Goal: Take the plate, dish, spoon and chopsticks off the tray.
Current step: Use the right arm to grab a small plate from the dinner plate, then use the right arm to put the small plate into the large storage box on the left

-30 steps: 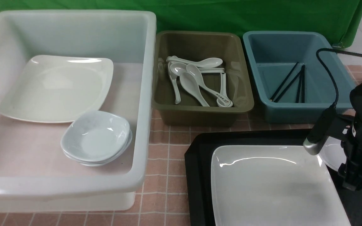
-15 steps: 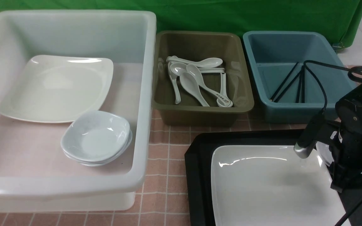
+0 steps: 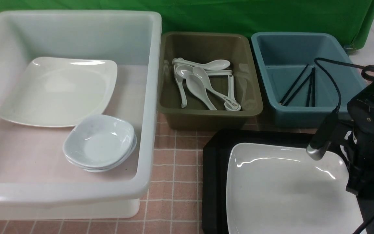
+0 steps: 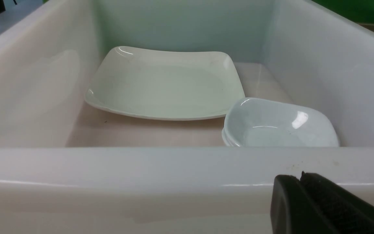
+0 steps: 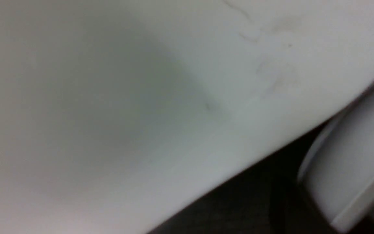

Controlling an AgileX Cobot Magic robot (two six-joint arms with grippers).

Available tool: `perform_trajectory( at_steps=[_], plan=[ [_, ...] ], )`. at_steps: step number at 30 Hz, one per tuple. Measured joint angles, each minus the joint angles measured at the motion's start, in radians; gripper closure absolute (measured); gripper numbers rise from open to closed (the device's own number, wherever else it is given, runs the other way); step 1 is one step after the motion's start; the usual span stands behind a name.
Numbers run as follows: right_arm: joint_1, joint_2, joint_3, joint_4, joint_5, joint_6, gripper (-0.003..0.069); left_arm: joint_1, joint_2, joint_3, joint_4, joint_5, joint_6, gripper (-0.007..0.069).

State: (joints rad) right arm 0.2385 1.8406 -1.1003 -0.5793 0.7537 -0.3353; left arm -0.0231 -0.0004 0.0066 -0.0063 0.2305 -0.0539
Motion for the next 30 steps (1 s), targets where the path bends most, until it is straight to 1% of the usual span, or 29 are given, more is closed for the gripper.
perform_trajectory(
  at_steps=[1, 8, 11, 13, 16, 18, 20, 21, 22, 23, 24, 25, 26, 28, 30],
  plan=[
    [0.008, -0.018, 0.0, 0.0, 0.008, 0.003, 0.0582, 0.0, 0.0, 0.0, 0.0, 0.0, 0.0, 0.0605],
    [0.072, -0.132, -0.031, 0.036, 0.096, 0.053, 0.0584, 0.0, 0.0, 0.0, 0.0, 0.0, 0.0, 0.0605],
    [0.107, -0.213, -0.095, 0.042, 0.187, 0.102, 0.0584, 0.0, 0.0, 0.0, 0.0, 0.0, 0.0, 0.0605],
    [0.135, -0.271, -0.153, 0.067, 0.249, 0.123, 0.0584, 0.0, 0.0, 0.0, 0.0, 0.0, -0.001, 0.0605],
    [0.166, -0.32, -0.221, 0.129, 0.284, 0.13, 0.0584, 0.0, 0.0, 0.0, 0.0, 0.0, -0.001, 0.0605],
    [0.219, -0.364, -0.328, 0.295, 0.279, 0.106, 0.0584, 0.0, 0.0, 0.0, 0.0, 0.0, -0.001, 0.0605],
    [0.258, -0.373, -0.393, 0.411, 0.235, 0.057, 0.0584, 0.0, 0.0, 0.0, 0.0, 0.0, -0.001, 0.0605],
    [0.296, -0.367, -0.437, 0.538, 0.193, 0.002, 0.0584, 0.0, 0.0, 0.0, 0.0, 0.0, -0.001, 0.0605],
    [0.327, -0.354, -0.471, 0.629, 0.161, -0.05, 0.0584, 0.0, 0.0, 0.0, 0.0, 0.0, -0.001, 0.0605],
    [0.353, -0.337, -0.505, 0.696, 0.142, -0.1, 0.0584, 0.0, 0.0, 0.0, 0.0, 0.0, -0.001, 0.0605],
    [0.36, -0.332, -0.505, 0.711, 0.138, -0.1, 0.0584, 0.0, 0.0, 0.0, 0.0, 0.0, -0.001, 0.0605],
    [0.425, -0.272, -0.578, 0.812, 0.111, -0.157, 0.0584, 0.0, 0.0, 0.0, 0.0, 0.0, -0.001, 0.0605],
    [0.432, -0.264, -0.578, 0.819, 0.108, -0.157, 0.0584, 0.0, 0.0, 0.0, 0.0, 0.0, -0.001, 0.0605],
    [0.513, -0.139, -0.687, 0.867, 0.074, -0.189, 0.0584, 0.0, 0.0, 0.0, 0.0, 0.0, -0.001, 0.0605],
    [0.56, -0.025, -0.765, 0.871, 0.058, -0.207, 0.0584, 0.0, 0.0, 0.0, 0.0, 0.0, -0.001, 0.0605]
  ],
)
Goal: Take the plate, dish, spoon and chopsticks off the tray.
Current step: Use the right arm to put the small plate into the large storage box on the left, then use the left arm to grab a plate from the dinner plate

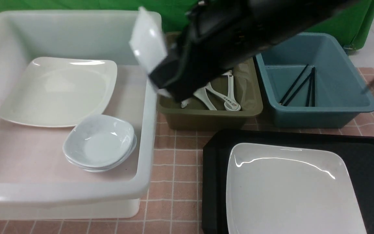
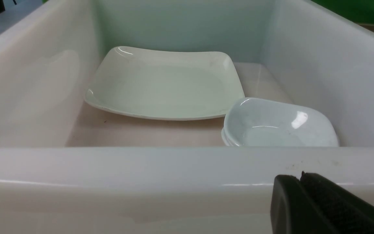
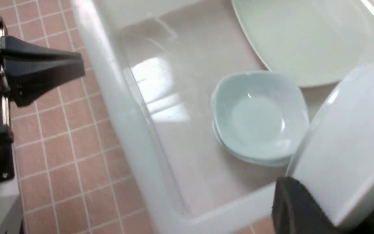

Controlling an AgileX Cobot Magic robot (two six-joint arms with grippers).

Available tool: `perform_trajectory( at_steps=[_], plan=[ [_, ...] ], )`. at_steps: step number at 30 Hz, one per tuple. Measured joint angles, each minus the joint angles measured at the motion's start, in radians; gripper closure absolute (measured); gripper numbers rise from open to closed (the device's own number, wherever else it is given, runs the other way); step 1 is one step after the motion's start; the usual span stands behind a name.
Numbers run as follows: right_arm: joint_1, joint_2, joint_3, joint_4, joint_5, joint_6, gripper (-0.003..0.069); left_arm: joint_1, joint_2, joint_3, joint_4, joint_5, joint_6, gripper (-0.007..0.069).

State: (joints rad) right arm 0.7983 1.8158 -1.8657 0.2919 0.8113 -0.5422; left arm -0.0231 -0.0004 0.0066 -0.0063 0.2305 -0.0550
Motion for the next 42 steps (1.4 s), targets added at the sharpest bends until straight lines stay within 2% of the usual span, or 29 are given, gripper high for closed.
perform_trajectory(
  at_steps=[7, 12, 15, 20, 21, 23, 24, 26, 29, 33, 36, 38, 42],
  plan=[
    [0.068, 0.34, -0.272, -0.029, -0.02, -0.023, 0.0584, 0.0, 0.0, 0.0, 0.0, 0.0, 0.0, 0.0605],
    [0.082, 0.525, -0.39, -0.198, -0.031, -0.023, 0.0582, 0.0, 0.0, 0.0, 0.0, 0.0, 0.002, 0.0605],
    [0.085, 0.571, -0.398, -0.255, -0.034, -0.021, 0.0567, 0.0, 0.0, 0.0, 0.0, 0.0, 0.002, 0.0605],
    [0.091, 0.582, -0.401, -0.271, -0.037, -0.01, 0.0491, 0.0, 0.0, 0.0, 0.0, 0.0, 0.002, 0.0605],
    [0.095, 0.582, -0.401, -0.271, -0.038, -0.009, 0.0442, 0.0, 0.0, 0.0, 0.0, 0.0, 0.002, 0.0605],
    [0.103, 0.582, -0.401, -0.271, -0.038, -0.01, 0.0391, 0.0, 0.0, 0.0, 0.0, 0.0, 0.002, 0.0605],
    [0.113, 0.582, -0.401, -0.271, -0.033, -0.008, 0.0335, 0.0, 0.0, 0.0, 0.0, 0.0, 0.002, 0.0605],
    [0.125, 0.577, -0.401, -0.271, -0.023, 0.003, 0.0287, 0.0, 0.0, 0.0, 0.0, 0.0, 0.002, 0.0605],
    [0.141, 0.554, -0.401, -0.271, 0.023, 0.015, 0.0256, 0.0, 0.0, 0.0, 0.0, 0.0, 0.002, 0.0605],
    [0.153, 0.49, -0.401, -0.271, 0.124, 0.016, 0.0256, 0.0, 0.0, 0.0, 0.0, 0.0, 0.002, 0.0605],
    [0.161, 0.411, -0.412, -0.271, 0.28, 0.066, 0.0277, 0.0, 0.0, 0.0, 0.0, 0.0, 0.002, 0.0605],
    [0.164, 0.357, -0.419, -0.275, 0.321, 0.126, 0.0326, 0.0, 0.0, 0.0, 0.0, 0.0, 0.0, 0.0605],
    [0.164, 0.173, -0.421, -0.292, 0.322, 0.245, 0.0532, 0.0, 0.0, 0.0, 0.0, 0.0, 0.0, 0.0605]
  ],
)
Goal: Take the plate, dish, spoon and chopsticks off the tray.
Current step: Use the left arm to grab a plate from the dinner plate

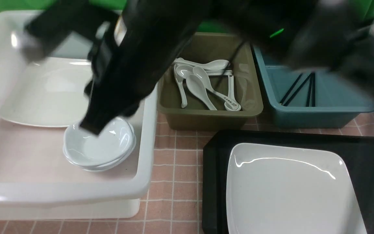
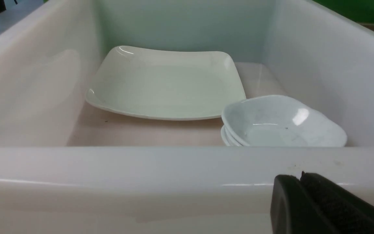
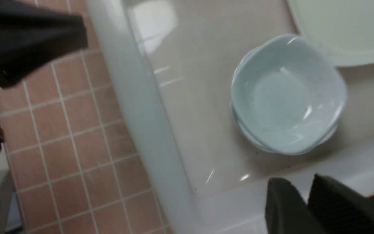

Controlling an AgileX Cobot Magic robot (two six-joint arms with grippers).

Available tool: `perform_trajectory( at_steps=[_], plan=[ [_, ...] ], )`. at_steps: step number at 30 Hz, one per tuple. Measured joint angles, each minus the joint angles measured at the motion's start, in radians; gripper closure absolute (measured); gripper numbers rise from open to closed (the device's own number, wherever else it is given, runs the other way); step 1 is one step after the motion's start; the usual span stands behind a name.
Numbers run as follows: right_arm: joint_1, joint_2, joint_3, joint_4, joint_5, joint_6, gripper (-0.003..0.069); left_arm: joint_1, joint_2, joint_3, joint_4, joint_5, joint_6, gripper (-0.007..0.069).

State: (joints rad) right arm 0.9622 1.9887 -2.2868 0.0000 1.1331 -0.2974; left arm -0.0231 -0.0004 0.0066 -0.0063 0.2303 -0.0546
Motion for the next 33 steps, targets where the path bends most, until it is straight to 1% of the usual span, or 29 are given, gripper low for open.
perform_trajectory(
  at_steps=[1, 3, 5, 6, 8, 10, 11, 13, 14, 16, 18, 19, 20, 21, 22, 23, 24, 26, 29, 30, 31, 32, 33],
  plan=[
    [0.0, -0.058, 0.0, -0.012, 0.0, 0.013, 0.0591, 0.0, 0.0, 0.0, 0.0, 0.0, 0.0, 0.0605],
    [0.0, -0.125, 0.0, -0.036, 0.0, 0.025, 0.0625, 0.0, 0.0, 0.0, 0.0, 0.0, 0.0, 0.0605],
    [0.0, -0.217, 0.022, -0.084, 0.0, 0.044, 0.0629, 0.0, 0.0, 0.0, 0.0, 0.0, 0.0, 0.0605],
    [0.001, -0.303, 0.069, -0.138, 0.0, 0.062, 0.0629, 0.0, 0.0, 0.0, 0.0, 0.0, 0.0, 0.0605],
    [-0.005, -0.394, 0.144, -0.194, 0.0, 0.095, 0.0629, 0.0, 0.0, 0.0, 0.006, 0.0, 0.006, 0.0605],
    [-0.026, -0.489, 0.24, -0.217, 0.0, 0.124, 0.0629, 0.0, 0.0, 0.0, 0.026, 0.0, 0.022, 0.0605],
    [-0.047, -0.549, 0.295, -0.223, 0.0, 0.139, 0.0629, 0.0, 0.0, 0.0, 0.036, 0.0, 0.03, 0.0605],
    [-0.114, -0.677, 0.486, -0.235, 0.0, 0.19, 0.0629, 0.0, 0.0, 0.0, 0.049, 0.0, 0.04, 0.0605],
    [-0.144, -0.721, 0.537, -0.239, 0.0, 0.205, 0.0629, 0.0, 0.0, 0.0, 0.051, 0.0, 0.043, 0.0605],
    [-0.227, -0.824, 0.732, -0.247, 0.0, 0.263, 0.0629, 0.0, 0.0, 0.0, 0.055, 0.0, 0.045, 0.0605],
    [-0.312, -0.916, 0.893, -0.247, -0.001, 0.291, 0.0629, 0.0, 0.0, 0.0, 0.045, -0.002, 0.042, 0.0605],
    [-0.321, -0.924, 0.928, -0.247, -0.001, 0.297, 0.0629, 0.0, 0.0, 0.0, 0.034, -0.004, 0.039, 0.0605],
    [-0.392, -0.989, 1.06, -0.24, -0.003, 0.303, 0.0629, 0.0, 0.0, 0.0, -0.053, -0.029, -0.02, 0.0605],
    [-0.4, -0.994, 1.091, -0.239, -0.003, 0.305, 0.0629, 0.0, 0.0, 0.0, -0.087, -0.04, -0.03, 0.0605],
    [-0.446, -1.027, 1.18, -0.226, -0.007, 0.303, 0.0629, 0.0, 0.0, 0.0, -0.213, -0.078, -0.115, 0.0605],
    [-0.468, -1.034, 1.208, -0.221, -0.01, 0.297, 0.0629, 0.0, 0.0, 0.0, -0.26, -0.092, -0.141, 0.0605],
    [-0.528, -1.049, 1.321, -0.198, -0.042, 0.279, 0.0629, 0.0, 0.0, 0.0, -0.471, -0.153, -0.238, 0.0605],
    [-0.608, -1.046, 1.425, -0.148, -0.107, 0.234, 0.0629, 0.0, 0.0, 0.0, -0.656, -0.205, -0.322, 0.0605],
    [-0.721, -1.012, 1.518, -0.031, -0.194, 0.141, 0.0629, 0.0, 0.0, 0.0, -0.783, -0.237, -0.377, 0.0605],
    [-0.776, -0.984, 1.541, 0.046, -0.23, 0.093, 0.0629, 0.0, 0.0, 0.0, -0.806, -0.244, -0.4, 0.0605],
    [-0.785, -0.978, 1.544, 0.06, -0.238, 0.072, 0.0629, 0.0, 0.0, 0.0, -0.812, -0.246, -0.405, 0.0605],
    [-0.869, -0.925, 1.558, 0.197, -0.264, -0.021, 0.0629, 0.0, 0.0, 0.0, -0.828, -0.255, -0.439, 0.0605],
    [-0.916, -0.891, 1.559, 0.277, -0.269, -0.085, 0.0629, 0.0, 0.0, 0.0, -0.832, -0.256, -0.453, 0.0605]
  ],
)
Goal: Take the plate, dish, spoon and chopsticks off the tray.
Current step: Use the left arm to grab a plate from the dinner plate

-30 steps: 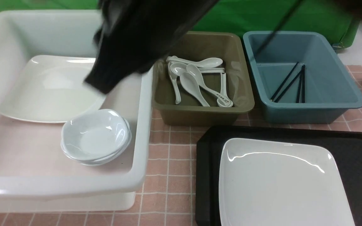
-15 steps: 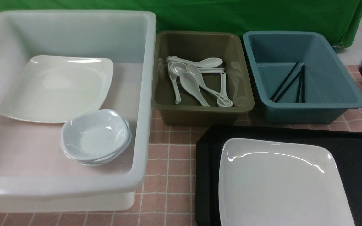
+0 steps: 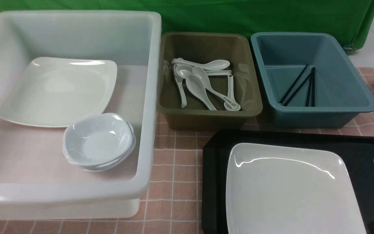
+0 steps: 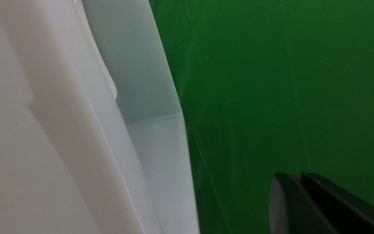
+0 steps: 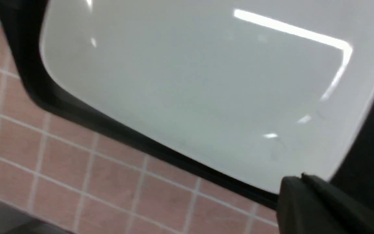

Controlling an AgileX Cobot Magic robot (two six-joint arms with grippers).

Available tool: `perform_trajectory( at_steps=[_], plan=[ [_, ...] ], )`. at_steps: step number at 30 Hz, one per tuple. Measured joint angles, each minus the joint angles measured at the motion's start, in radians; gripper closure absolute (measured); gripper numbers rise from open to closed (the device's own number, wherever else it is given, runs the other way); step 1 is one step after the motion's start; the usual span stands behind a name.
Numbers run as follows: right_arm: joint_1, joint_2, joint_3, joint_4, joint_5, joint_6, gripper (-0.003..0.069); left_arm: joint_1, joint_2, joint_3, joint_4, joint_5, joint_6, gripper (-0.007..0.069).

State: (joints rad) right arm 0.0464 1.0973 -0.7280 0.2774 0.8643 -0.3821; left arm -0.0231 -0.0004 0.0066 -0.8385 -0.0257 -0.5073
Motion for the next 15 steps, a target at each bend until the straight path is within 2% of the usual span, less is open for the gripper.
perform_trajectory(
  at_steps=[1, 2, 4, 7, 9, 11, 14, 15],
  plan=[
    [-0.009, 0.007, 0.0, 0.015, 0.0, -0.012, 0.0629, 0.0, 0.0, 0.0, -0.002, 0.0, -0.001, 0.0605],
    [-0.08, 0.061, 0.0, 0.127, 0.008, -0.11, 0.0629, 0.0, 0.0, -0.017, -0.001, 0.015, -0.001, 0.0605],
    [-0.151, 0.119, 0.0, 0.22, 0.037, -0.167, 0.0629, 0.0, -0.001, -0.086, 0.045, 0.054, 0.025, 0.0605],
    [-0.233, 0.192, 0.0, 0.265, 0.063, -0.198, 0.0629, 0.0, 0.036, -0.247, 0.178, 0.146, 0.063, 0.0605],
    [-0.248, 0.209, 0.0, 0.272, 0.066, -0.198, 0.0629, 0.0, 0.082, -0.324, 0.24, 0.219, 0.075, 0.0605],
    [-0.261, 0.232, 0.0, 0.277, 0.067, -0.197, 0.0629, 0.0, 0.225, -0.483, 0.324, 0.432, 0.127, 0.0605],
    [-0.262, 0.234, 0.0, 0.283, 0.07, -0.197, 0.0629, 0.0, 0.49, -0.674, 0.319, 0.769, 0.314, 0.0605],
    [-0.262, 0.234, 0.0, 0.283, 0.07, -0.197, 0.0629, 0.0, 0.544, -0.705, 0.306, 0.825, 0.361, 0.0605]
  ],
)
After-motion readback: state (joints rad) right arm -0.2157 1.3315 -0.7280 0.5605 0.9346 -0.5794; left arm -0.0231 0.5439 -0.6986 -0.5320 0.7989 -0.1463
